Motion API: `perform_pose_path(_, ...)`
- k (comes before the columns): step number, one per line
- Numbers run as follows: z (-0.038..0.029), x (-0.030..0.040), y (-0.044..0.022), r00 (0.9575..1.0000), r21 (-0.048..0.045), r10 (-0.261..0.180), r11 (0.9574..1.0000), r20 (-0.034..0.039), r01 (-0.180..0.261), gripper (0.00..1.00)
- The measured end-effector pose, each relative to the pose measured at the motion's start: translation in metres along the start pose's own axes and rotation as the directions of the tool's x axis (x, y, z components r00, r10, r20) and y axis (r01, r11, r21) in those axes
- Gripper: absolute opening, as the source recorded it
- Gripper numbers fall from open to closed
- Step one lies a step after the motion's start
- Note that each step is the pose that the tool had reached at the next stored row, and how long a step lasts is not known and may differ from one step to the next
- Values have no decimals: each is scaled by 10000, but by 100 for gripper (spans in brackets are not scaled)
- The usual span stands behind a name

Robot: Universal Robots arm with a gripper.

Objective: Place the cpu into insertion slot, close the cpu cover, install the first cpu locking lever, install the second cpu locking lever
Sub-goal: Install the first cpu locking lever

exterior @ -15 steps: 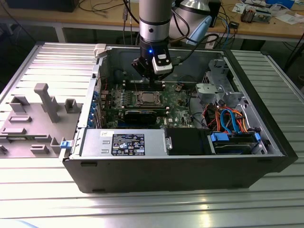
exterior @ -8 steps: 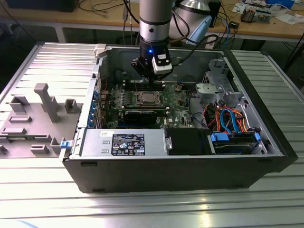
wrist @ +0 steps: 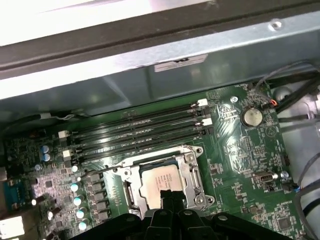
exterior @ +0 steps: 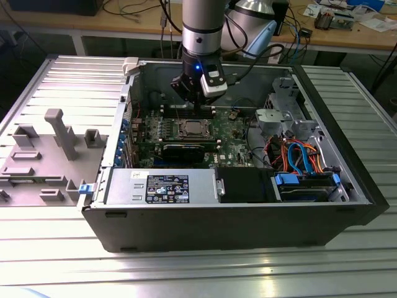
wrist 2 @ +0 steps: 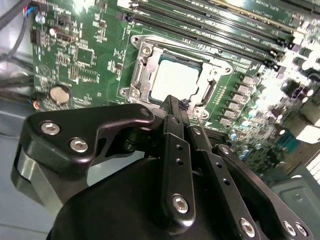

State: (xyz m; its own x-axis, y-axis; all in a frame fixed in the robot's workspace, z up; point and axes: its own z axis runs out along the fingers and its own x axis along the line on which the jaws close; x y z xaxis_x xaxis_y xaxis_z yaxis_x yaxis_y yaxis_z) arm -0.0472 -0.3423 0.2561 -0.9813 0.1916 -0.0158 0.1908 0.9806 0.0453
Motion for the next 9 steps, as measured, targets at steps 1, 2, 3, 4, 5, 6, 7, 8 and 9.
perform_pose_path(1,1,0,0,9998,-3,-185,9998,-11,185,11)
perform_pose_path(2,2,0,0,9993,-5,-369,9993,-22,369,11)
perform_pose_path(3,2,0,0,9984,-8,-572,9984,-34,572,11)
perform_pose_path(4,2,0,0,9980,-8,-631,9980,-36,631,11)
perform_pose_path(5,2,0,0,9978,-9,-657,9978,-37,657,11)
perform_pose_path(6,2,0,0,9978,-10,-659,9978,-37,659,11)
perform_pose_path(7,2,0,0,9978,-10,-662,9978,-38,662,11)
perform_pose_path(8,2,0,0,9978,-10,-664,9978,-38,664,11)
perform_pose_path(9,2,0,0,9978,-10,-664,9978,-38,664,11)
